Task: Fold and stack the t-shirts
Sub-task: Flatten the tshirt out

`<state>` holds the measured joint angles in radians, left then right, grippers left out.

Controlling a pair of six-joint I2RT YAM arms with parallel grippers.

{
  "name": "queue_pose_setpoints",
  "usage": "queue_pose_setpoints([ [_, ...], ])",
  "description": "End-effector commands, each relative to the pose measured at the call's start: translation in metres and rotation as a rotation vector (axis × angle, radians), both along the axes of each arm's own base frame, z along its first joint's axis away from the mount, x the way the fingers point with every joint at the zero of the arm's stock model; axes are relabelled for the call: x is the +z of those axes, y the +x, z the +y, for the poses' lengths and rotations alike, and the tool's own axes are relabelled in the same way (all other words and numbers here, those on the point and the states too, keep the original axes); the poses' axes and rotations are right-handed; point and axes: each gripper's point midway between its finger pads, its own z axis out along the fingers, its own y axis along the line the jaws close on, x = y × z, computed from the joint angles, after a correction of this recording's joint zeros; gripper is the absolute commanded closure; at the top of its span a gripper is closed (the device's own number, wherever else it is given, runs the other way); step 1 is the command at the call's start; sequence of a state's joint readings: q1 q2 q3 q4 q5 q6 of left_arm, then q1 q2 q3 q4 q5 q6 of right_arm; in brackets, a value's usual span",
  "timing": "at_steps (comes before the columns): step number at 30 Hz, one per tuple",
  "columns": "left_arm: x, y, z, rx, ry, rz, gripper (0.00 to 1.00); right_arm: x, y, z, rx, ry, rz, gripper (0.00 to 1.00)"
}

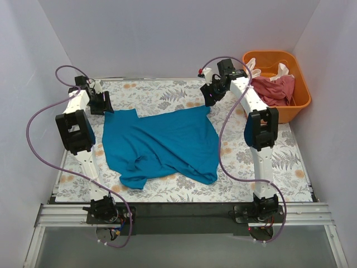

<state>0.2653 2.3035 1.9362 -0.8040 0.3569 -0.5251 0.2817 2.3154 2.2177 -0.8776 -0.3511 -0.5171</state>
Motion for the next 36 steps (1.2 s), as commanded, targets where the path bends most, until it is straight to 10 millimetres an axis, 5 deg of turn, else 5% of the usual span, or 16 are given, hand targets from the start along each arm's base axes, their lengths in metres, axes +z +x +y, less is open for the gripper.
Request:
queue_pose_setpoints([
  [1, 0.026, 0.003, -0.002, 0.008, 0.0, -0.046, 0.41, 0.001, 0.031, 0.003, -0.088, 0.033, -0.08, 0.39],
  [10, 0.013, -0.007, -0.004, 0.005, 0.013, -0.007, 0.4, -0.039, 0.062, 0.006, -0.161, 0.047, -0.121, 0.35],
  [24, 0.004, -0.005, -0.002, 0.008, 0.046, -0.011, 0.3, -0.102, 0.026, -0.007, -0.188, -0.023, 0.039, 0.39],
  [26, 0.0, -0.006, -0.004, 0.003, 0.056, -0.01, 0.29, -0.109, 0.024, -0.005, -0.183, -0.022, 0.052, 0.47],
  [27, -0.002, -0.006, -0.002, 0.003, 0.069, -0.014, 0.29, -0.11, 0.024, -0.004, -0.179, -0.022, 0.055, 0.6],
  [32, -0.017, -0.008, -0.008, -0.02, 0.156, -0.008, 0.29, -0.116, 0.017, 0.0, -0.157, -0.025, 0.072, 0.95],
  [36, -0.027, -0.005, -0.003, -0.007, 0.233, -0.013, 0.3, -0.114, 0.014, -0.001, -0.148, -0.031, 0.068, 0.99],
])
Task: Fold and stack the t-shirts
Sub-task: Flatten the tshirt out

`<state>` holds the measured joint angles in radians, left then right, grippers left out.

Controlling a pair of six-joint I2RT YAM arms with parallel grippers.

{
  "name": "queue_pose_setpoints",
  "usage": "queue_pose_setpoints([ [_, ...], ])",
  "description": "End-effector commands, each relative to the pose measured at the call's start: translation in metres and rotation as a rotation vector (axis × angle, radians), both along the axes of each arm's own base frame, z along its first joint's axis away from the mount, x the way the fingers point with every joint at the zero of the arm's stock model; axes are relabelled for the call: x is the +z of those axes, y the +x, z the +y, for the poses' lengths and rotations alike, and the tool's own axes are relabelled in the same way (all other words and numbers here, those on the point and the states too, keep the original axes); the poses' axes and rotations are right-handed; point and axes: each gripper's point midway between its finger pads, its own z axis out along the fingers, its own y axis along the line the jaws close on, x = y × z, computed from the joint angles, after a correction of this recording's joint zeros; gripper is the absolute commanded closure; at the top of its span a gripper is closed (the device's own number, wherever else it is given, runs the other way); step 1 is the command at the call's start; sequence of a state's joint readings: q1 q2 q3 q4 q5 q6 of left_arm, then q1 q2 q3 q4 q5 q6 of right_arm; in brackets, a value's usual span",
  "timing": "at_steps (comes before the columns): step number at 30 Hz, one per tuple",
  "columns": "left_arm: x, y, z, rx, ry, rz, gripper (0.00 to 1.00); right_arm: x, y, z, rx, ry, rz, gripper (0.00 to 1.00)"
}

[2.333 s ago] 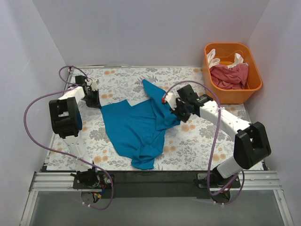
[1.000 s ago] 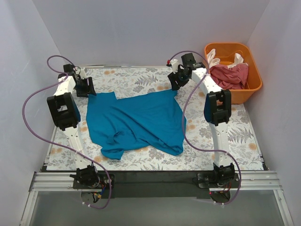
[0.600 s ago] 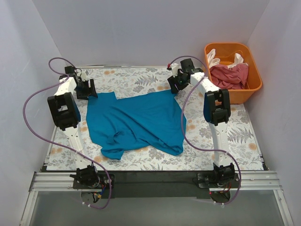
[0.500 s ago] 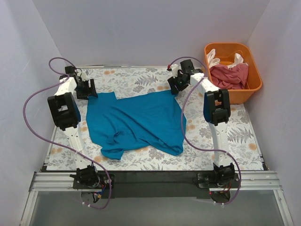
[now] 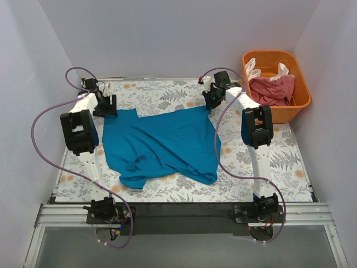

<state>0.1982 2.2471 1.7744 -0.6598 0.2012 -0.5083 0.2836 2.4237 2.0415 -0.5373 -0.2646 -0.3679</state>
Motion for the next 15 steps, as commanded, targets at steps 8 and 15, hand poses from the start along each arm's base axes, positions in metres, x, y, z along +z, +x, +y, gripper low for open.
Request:
queue_pose_setpoints([
  [8, -0.042, -0.012, 0.002, -0.01, 0.068, 0.079, 0.55, -0.004, -0.018, 0.002, 0.041, 0.004, 0.04, 0.99],
  [15, -0.04, 0.006, -0.003, -0.031, 0.039, 0.044, 1.0, 0.035, -0.01, 0.011, 0.068, 0.063, -0.029, 0.99],
])
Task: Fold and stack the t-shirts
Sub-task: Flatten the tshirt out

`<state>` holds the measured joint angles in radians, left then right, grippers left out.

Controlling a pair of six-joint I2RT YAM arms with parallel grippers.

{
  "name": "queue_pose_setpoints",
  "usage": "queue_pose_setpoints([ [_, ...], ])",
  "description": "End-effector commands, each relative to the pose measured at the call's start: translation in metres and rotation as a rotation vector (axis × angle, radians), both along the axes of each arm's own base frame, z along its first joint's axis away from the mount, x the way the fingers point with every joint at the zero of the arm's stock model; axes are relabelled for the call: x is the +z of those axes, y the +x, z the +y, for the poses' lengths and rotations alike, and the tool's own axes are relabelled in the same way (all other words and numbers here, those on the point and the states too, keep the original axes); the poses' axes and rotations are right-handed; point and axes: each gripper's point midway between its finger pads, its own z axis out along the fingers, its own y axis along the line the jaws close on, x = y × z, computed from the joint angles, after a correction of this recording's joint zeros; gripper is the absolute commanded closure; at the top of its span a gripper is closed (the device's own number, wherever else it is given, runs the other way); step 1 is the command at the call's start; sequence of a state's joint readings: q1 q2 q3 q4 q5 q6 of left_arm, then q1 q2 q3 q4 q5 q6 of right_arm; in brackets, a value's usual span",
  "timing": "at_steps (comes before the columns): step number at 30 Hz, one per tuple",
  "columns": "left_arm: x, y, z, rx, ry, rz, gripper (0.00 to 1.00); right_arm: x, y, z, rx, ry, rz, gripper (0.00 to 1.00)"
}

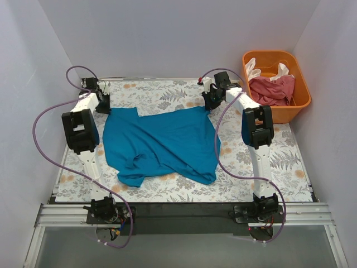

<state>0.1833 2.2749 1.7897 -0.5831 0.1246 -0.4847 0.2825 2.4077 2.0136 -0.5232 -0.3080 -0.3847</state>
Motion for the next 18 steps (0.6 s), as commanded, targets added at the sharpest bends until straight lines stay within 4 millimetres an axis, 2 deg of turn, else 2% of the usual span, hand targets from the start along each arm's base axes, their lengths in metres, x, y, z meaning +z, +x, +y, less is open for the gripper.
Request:
queue_pose_setpoints([
  [1, -0.03, -0.008, -0.013, -0.033, -0.046, 0.078, 1.0, 0.038, -0.002, 0.006, 0.03, 0.039, -0.042, 0.99],
  [5, 0.013, 0.021, -0.014, -0.063, -0.049, -0.042, 1.0, 0.07, 0.012, 0.002, 0.016, 0.061, -0.113, 0.99],
  [8, 0.06, 0.035, -0.014, -0.07, -0.057, -0.147, 1.0, 0.1, 0.016, -0.004, 0.007, 0.075, -0.169, 0.99],
  [9, 0.086, 0.037, -0.014, -0.069, -0.054, -0.2, 1.0, 0.118, 0.018, -0.01, -0.003, 0.084, -0.203, 0.99],
  [11, 0.116, 0.042, -0.013, -0.064, -0.086, -0.281, 1.0, 0.138, 0.021, -0.022, -0.025, 0.098, -0.239, 0.99],
  [16, 0.218, 0.049, -0.002, -0.039, -0.134, -0.512, 1.0, 0.231, 0.033, -0.049, -0.094, 0.153, -0.447, 0.99],
  [17, 0.234, 0.05, -0.001, -0.038, -0.145, -0.554, 1.0, 0.245, 0.033, -0.053, -0.102, 0.158, -0.48, 0.99],
  [18, 0.247, 0.051, 0.0, -0.041, -0.147, -0.586, 1.0, 0.268, 0.031, -0.06, -0.118, 0.168, -0.528, 0.99],
])
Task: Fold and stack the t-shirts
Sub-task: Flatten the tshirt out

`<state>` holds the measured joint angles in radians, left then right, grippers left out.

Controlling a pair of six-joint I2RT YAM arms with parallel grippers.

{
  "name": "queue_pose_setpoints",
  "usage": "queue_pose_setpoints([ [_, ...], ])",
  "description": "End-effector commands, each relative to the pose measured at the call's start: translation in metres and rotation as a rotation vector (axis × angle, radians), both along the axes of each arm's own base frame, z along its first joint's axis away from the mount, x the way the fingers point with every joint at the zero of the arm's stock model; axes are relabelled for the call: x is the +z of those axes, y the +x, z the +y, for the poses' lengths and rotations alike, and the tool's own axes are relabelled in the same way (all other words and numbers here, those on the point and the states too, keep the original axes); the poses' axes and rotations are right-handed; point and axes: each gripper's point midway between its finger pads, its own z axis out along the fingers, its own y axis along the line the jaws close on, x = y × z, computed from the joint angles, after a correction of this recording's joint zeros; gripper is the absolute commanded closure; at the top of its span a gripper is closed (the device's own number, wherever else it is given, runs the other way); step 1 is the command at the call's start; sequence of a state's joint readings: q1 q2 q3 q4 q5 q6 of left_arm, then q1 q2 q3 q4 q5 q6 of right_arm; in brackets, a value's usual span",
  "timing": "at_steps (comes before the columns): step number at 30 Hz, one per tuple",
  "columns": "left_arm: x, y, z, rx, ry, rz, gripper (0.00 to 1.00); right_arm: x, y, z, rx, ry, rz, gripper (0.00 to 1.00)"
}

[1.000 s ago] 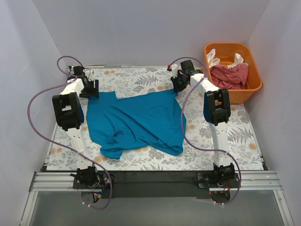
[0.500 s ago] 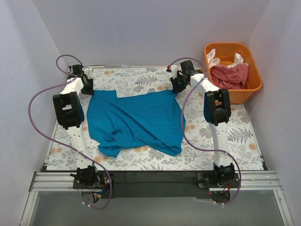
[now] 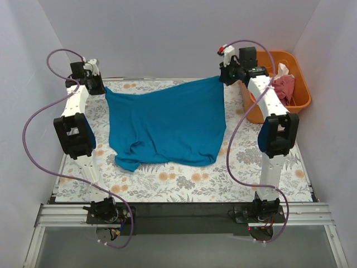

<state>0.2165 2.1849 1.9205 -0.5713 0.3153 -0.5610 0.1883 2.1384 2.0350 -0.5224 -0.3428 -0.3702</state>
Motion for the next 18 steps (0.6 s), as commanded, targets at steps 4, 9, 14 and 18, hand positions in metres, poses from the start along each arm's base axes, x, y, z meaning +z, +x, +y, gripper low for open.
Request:
queue_pose_setpoints([
  [4, 0.219, 0.008, 0.008, 0.007, -0.019, -0.513, 1.0, 0.171, 0.002, -0.031, -0.076, 0.088, -0.409, 0.99],
  [9, 0.31, -0.024, -0.001, -0.006, -0.043, -0.729, 1.0, 0.255, -0.026, -0.041, -0.109, 0.118, -0.632, 0.99],
  [14, 0.366, -0.076, -0.007, -0.001, 0.015, -0.934, 1.0, 0.309, -0.06, -0.059, -0.179, 0.12, -0.777, 0.99],
  [18, 0.413, -0.135, -0.019, -0.008, 0.104, -1.105, 1.0, 0.356, -0.117, -0.073, -0.215, 0.139, -0.924, 0.99],
])
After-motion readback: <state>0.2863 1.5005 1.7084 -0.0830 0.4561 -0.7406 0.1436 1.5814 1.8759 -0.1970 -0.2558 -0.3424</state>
